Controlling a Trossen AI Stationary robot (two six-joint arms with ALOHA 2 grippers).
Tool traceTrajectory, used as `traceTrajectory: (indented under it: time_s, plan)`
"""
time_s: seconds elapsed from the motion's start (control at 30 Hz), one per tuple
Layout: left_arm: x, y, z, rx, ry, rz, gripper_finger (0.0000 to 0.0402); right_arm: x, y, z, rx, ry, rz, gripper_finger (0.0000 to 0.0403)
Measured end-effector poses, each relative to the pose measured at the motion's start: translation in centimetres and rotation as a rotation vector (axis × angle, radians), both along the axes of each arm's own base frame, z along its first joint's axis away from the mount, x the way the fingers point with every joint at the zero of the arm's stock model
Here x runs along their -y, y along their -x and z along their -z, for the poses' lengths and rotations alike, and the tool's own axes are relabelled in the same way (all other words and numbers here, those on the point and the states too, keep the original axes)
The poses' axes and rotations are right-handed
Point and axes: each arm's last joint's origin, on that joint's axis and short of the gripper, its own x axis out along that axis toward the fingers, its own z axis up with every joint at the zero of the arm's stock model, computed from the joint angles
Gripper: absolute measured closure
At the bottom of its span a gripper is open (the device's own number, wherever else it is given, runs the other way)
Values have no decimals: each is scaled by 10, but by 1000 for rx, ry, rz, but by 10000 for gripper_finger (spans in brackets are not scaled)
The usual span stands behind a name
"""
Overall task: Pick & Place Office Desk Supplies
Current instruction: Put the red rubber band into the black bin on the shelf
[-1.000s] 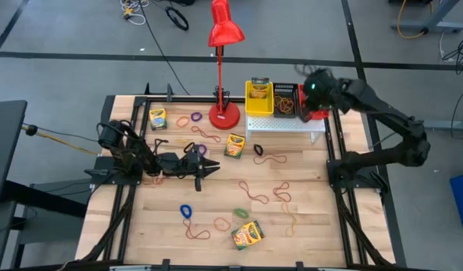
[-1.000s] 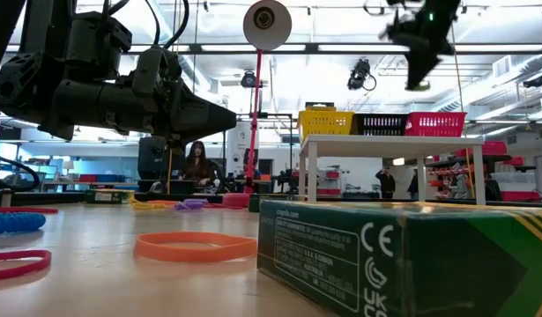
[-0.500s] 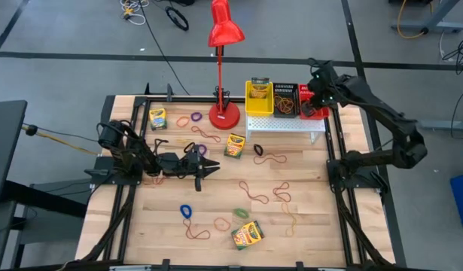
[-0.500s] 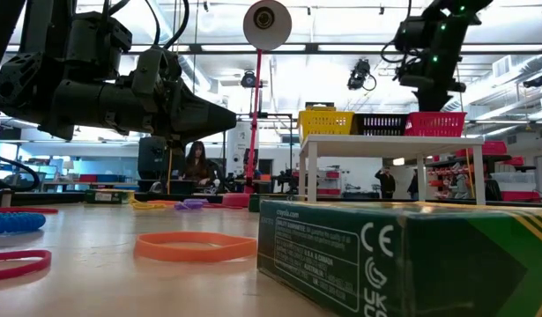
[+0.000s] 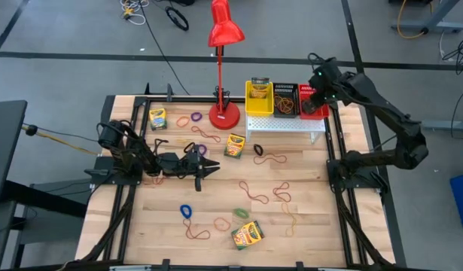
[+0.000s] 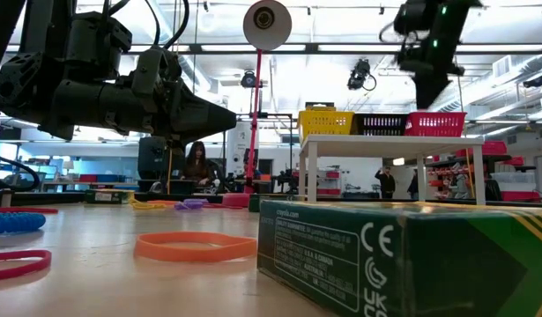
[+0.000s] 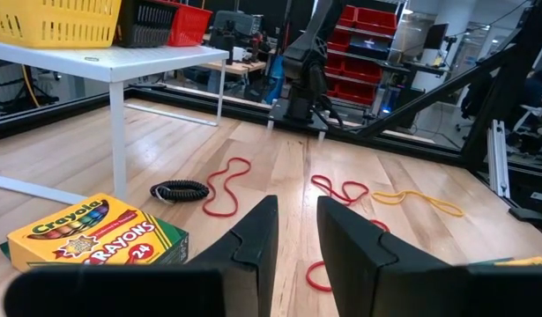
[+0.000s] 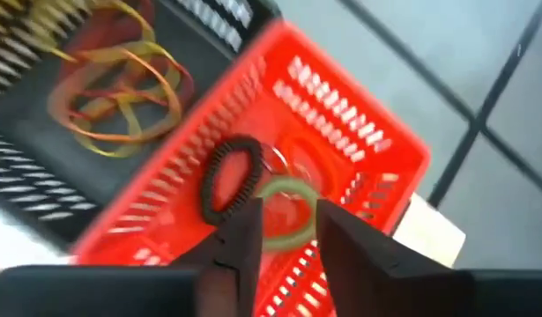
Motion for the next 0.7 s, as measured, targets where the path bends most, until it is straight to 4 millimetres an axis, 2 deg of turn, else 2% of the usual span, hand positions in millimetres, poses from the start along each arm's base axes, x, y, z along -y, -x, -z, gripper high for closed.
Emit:
traceTrajectory:
  time_s: [0.17, 0.33, 0.5, 0.7]
  plan:
    - [0, 0, 0, 0, 0, 0, 314, -34, -6, -18, 100, 75, -118, 387]
    - [0, 0, 0, 0, 0, 0, 314, -73, -14, -13, 221, 86, -247, 391]
    - [0, 0, 0, 0, 0, 0, 314, -109, -27, 11, 314, 50, -357, 397]
    - [0, 0, 0, 0, 0, 0, 314, -157, -47, 56, 383, 65, -468, 399]
